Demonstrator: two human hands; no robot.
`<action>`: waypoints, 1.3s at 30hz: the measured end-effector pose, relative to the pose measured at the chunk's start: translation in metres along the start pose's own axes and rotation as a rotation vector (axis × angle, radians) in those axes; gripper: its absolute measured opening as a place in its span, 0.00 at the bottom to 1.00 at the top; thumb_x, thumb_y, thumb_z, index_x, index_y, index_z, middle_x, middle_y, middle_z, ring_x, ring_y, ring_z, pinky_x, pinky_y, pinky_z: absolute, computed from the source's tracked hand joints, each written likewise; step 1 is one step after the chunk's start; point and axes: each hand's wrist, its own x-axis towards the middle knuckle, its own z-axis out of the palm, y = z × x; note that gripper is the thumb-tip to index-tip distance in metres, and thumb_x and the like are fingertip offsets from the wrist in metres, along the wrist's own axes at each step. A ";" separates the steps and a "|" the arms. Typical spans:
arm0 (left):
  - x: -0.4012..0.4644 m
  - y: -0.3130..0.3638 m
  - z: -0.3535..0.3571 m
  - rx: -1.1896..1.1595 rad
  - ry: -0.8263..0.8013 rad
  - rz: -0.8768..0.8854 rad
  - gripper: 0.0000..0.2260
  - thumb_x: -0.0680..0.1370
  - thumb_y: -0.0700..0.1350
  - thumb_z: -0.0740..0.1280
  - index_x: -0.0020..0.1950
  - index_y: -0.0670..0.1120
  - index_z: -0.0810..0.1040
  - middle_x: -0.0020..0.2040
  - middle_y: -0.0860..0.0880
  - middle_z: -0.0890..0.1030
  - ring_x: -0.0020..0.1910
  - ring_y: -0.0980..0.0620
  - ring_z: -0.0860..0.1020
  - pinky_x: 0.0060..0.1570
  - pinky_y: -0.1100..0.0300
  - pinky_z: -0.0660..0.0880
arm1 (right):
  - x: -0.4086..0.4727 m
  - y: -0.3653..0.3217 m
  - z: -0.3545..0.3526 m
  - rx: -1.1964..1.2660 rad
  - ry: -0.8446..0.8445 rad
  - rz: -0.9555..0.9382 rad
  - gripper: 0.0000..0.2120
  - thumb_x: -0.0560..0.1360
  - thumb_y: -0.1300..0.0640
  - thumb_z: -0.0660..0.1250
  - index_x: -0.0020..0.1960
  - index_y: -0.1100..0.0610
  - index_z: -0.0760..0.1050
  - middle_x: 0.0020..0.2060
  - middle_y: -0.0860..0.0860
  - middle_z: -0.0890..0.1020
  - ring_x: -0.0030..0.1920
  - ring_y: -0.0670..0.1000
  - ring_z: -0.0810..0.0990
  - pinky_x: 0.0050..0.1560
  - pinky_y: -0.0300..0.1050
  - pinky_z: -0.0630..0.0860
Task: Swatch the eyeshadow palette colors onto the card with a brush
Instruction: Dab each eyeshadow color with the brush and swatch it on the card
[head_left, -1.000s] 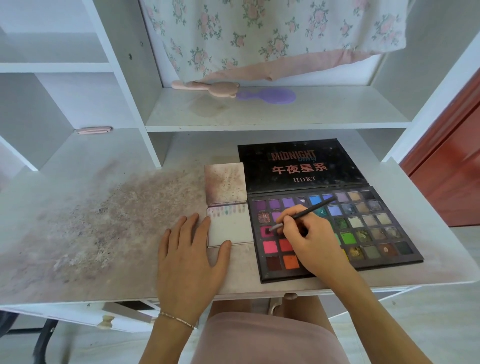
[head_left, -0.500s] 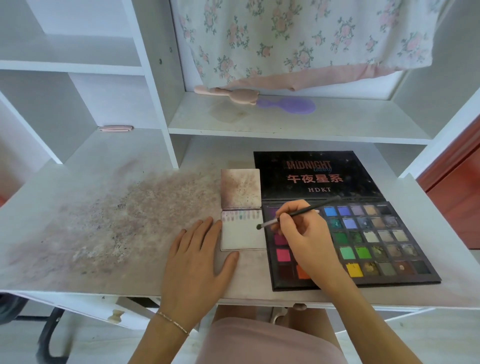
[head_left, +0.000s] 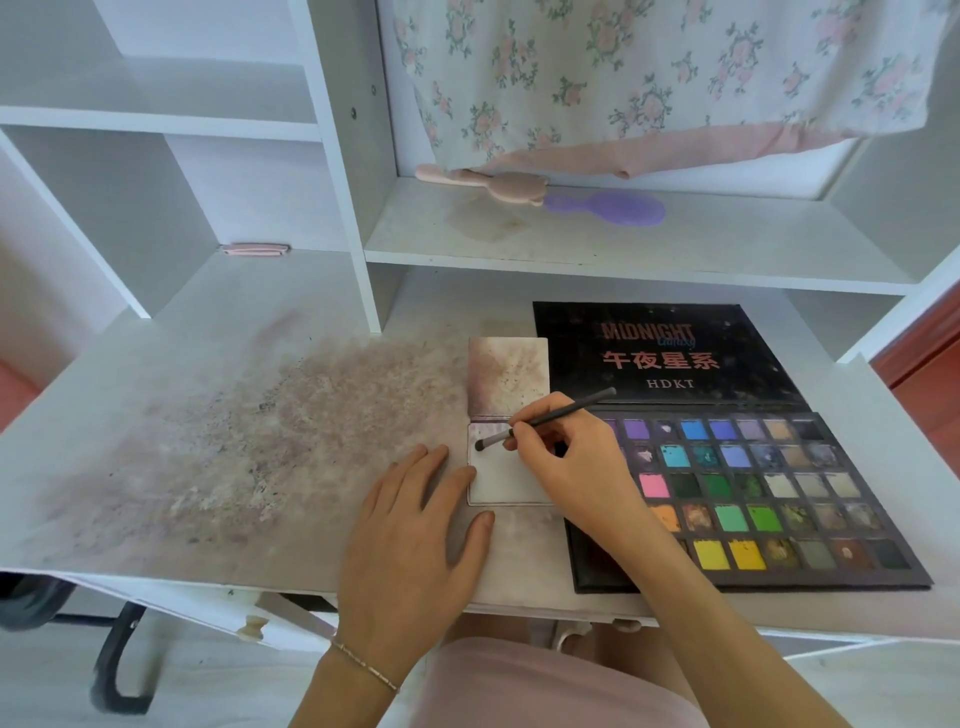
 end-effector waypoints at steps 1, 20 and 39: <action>0.000 0.000 0.000 -0.005 0.006 0.005 0.20 0.74 0.56 0.58 0.55 0.46 0.80 0.58 0.44 0.79 0.60 0.43 0.76 0.59 0.47 0.70 | 0.000 -0.001 0.000 0.001 -0.013 -0.007 0.10 0.74 0.61 0.64 0.40 0.46 0.71 0.37 0.46 0.81 0.41 0.41 0.80 0.39 0.27 0.72; 0.000 -0.001 0.002 -0.016 0.010 -0.004 0.20 0.74 0.56 0.57 0.55 0.45 0.80 0.59 0.44 0.79 0.60 0.43 0.76 0.60 0.45 0.71 | 0.001 0.000 0.001 -0.051 -0.067 -0.002 0.10 0.74 0.60 0.64 0.40 0.46 0.71 0.38 0.47 0.80 0.42 0.44 0.79 0.43 0.30 0.75; 0.000 0.000 0.002 -0.015 0.000 -0.014 0.21 0.74 0.56 0.57 0.55 0.45 0.80 0.59 0.44 0.79 0.60 0.43 0.75 0.60 0.46 0.72 | 0.001 0.001 0.001 -0.074 -0.060 -0.010 0.10 0.74 0.60 0.64 0.40 0.45 0.70 0.39 0.48 0.80 0.43 0.45 0.79 0.45 0.33 0.76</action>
